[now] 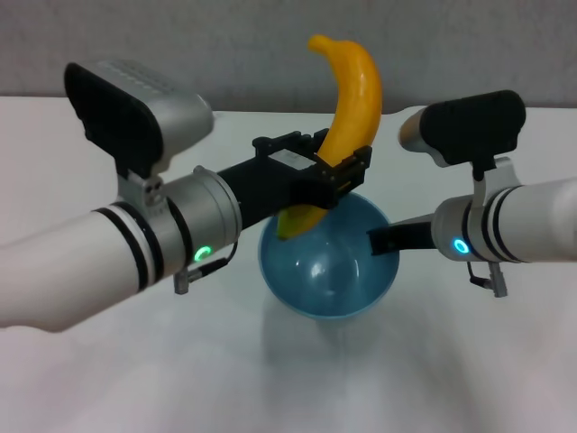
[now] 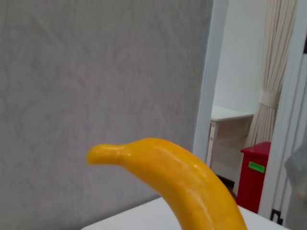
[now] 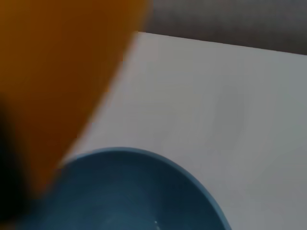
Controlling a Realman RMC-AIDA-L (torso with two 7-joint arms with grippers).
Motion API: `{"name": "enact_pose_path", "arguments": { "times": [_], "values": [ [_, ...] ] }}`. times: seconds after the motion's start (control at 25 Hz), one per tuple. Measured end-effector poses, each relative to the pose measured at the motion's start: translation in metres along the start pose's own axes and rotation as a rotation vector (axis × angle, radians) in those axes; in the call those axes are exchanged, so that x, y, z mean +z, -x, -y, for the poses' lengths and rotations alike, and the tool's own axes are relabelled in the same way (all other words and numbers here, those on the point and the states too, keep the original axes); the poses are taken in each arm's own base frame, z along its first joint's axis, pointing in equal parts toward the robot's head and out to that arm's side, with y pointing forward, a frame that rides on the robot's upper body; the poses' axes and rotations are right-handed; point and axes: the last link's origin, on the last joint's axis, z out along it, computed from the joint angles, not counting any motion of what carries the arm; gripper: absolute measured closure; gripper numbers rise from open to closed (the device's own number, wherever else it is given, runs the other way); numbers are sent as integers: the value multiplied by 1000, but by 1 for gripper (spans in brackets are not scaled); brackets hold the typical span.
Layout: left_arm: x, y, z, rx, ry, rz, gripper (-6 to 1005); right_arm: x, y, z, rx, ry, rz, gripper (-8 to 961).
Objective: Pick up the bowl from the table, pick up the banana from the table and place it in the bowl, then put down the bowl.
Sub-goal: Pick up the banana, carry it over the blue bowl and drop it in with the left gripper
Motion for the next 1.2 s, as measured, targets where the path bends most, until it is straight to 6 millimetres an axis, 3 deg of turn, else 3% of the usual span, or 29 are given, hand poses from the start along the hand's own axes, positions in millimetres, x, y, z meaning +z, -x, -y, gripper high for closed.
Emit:
{"name": "enact_pose_path", "arguments": {
  "times": [0.6,0.92,1.2],
  "values": [
    [10,31,20,10,-79,34,484,-9,6,-13,-19,36,37,921],
    [8,38,28,9,-117,46,484,-12,7,-11,-17,33,48,920],
    [11,44,23,42,-117,65,449,-12,6,-2,5,14,52,920]
  ]
}}
